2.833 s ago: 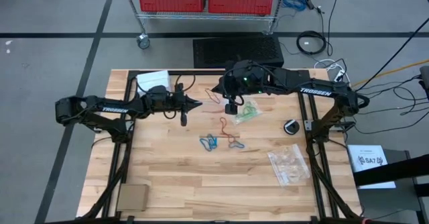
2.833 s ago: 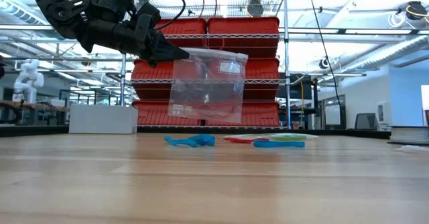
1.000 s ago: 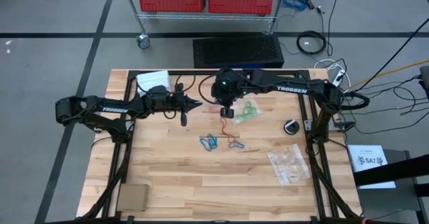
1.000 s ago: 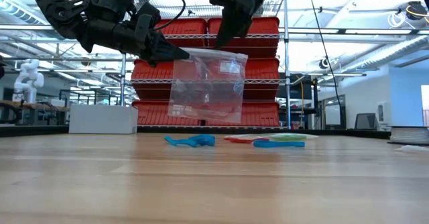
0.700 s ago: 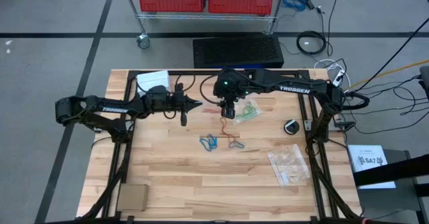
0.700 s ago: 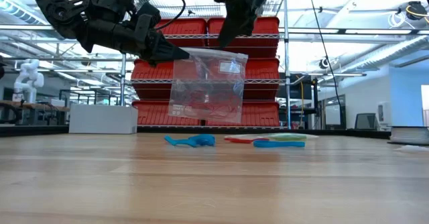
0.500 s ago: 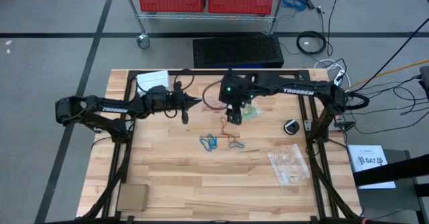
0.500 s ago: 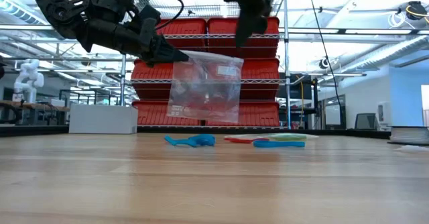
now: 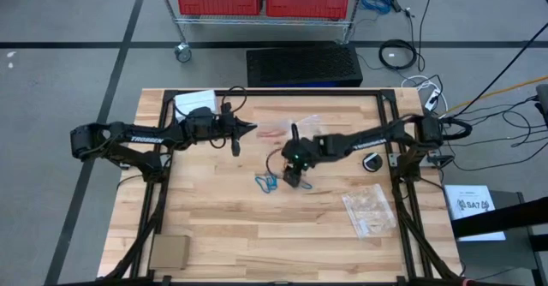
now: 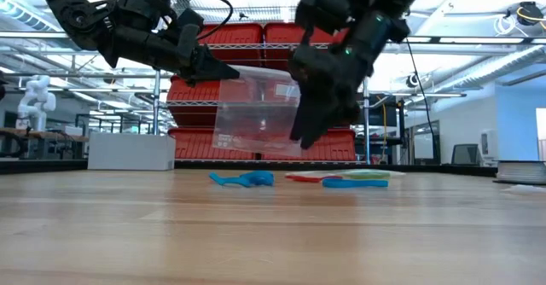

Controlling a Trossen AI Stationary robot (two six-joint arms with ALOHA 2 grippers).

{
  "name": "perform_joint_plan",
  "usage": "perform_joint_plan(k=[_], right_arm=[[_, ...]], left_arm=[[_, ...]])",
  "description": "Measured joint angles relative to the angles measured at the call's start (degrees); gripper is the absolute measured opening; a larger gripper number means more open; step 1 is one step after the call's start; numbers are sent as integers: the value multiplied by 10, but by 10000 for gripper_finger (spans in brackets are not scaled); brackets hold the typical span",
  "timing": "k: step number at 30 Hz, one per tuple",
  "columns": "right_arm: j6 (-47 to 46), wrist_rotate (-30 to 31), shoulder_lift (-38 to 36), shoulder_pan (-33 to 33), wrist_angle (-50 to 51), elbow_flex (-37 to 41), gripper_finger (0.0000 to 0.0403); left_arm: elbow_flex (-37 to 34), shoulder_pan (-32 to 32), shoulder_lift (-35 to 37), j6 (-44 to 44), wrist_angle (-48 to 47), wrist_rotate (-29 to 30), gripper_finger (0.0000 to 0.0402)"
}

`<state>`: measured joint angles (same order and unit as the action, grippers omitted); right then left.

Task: Sort rubber bands
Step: Put the red rubber band into the top left transparent zip lock bag

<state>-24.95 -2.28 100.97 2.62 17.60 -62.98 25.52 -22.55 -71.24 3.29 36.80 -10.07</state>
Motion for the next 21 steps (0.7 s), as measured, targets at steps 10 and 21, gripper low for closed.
perform_joint_plan(k=[10,21], right_arm=[[-55,116,1,-24,-85,57,163],[-58,120,71,-32,-106,56,157]], left_arm=[[0,0,0,0,0,-1,2],[0,0,0,0,-6,-2,2]])
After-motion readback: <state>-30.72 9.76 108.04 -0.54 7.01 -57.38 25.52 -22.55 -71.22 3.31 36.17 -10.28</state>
